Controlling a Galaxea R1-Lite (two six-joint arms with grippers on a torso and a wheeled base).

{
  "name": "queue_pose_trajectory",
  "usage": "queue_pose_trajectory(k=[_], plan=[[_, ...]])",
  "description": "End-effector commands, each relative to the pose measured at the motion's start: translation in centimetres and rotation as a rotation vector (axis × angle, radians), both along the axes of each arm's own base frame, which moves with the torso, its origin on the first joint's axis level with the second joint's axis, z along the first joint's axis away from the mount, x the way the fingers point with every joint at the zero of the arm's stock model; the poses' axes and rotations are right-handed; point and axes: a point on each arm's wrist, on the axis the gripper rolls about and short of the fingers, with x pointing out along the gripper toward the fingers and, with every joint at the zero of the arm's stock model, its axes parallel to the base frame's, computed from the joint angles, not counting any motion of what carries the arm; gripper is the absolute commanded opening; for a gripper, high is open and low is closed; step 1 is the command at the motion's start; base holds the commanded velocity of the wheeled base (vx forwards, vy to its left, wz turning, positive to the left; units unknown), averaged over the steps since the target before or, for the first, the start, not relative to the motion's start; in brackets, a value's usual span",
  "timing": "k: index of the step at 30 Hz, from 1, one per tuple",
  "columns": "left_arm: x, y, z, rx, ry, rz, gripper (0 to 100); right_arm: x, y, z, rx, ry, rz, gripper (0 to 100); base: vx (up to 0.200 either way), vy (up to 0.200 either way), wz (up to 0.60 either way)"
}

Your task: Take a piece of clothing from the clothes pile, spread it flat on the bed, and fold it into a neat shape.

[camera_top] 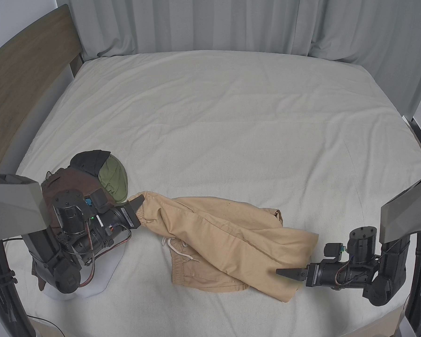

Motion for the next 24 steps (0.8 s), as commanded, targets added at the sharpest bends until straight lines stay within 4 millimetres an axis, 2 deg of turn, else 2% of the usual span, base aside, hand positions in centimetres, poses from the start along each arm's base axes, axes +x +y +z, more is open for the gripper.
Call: queue_pose_trajectory(k=[1,9,10,19,22,24], plan=[[0.0,0.0,0.0,-0.001,-0.003,0.0,0,-0.3,0.4,1.1,0.016,-0.035,0.015,100,0.0,0.0,0.0],[0.0,0.0,-0.1,-0.001,0.0,0.0,0,-0.6,0.2,1.9,0.023,-0.057,0.011,100,0.0,0.0,0.0],[0.0,0.0,-0.1,-0.001,0.0,0.0,0,-0.6,0.2,1.9,0.023,-0.057,0.011,0,0.0,0.0,0.0],[0.1,0.0,-0.3,0.001,0.004,0.0,0,-0.6,0.0,2.1,0.023,-0.061,0.002,0,0.0,0.0,0.0],[0.2,-0.1,-0.2,0.0,0.001,0.0,0,-0.4,-0.2,2.5,0.029,-0.082,-0.006,0,0.0,0.0,0.0],[0.2,-0.1,-0.2,0.0,0.003,0.0,0,-0.4,-0.9,3.8,0.045,-0.127,-0.028,0,0.0,0.0,0.0]])
